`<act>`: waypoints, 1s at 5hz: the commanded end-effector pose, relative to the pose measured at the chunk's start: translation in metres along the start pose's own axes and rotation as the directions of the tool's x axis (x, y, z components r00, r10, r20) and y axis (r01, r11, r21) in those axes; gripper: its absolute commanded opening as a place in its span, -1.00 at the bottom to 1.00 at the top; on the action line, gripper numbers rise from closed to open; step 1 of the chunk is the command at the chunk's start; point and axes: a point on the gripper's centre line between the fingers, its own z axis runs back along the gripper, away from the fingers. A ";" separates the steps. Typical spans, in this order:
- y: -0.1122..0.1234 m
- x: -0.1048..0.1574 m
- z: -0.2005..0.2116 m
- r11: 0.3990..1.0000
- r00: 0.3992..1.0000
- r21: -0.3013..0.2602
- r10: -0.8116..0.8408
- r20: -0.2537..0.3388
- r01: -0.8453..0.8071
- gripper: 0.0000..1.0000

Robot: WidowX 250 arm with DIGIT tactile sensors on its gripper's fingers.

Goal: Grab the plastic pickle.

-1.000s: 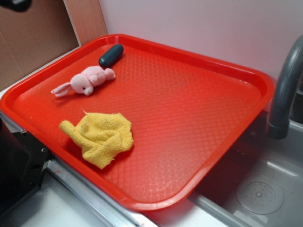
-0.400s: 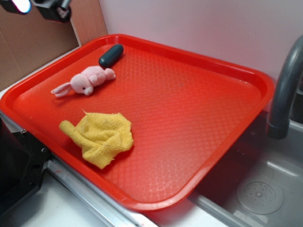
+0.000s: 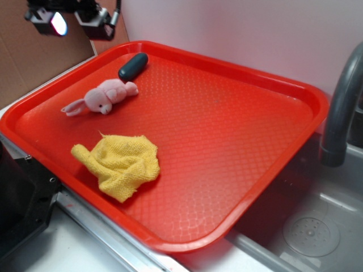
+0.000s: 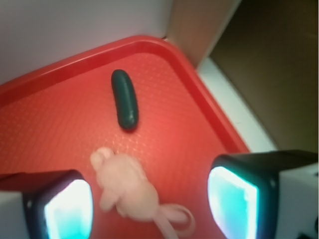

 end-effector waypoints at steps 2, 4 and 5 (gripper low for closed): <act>0.001 0.053 -0.064 1.000 1.000 -0.001 0.003 0.006 -0.003 1.00; -0.006 0.058 -0.098 0.999 0.998 -0.005 -0.033 -0.046 0.033 1.00; -0.009 0.057 -0.109 0.999 0.997 -0.002 -0.042 -0.064 0.042 0.49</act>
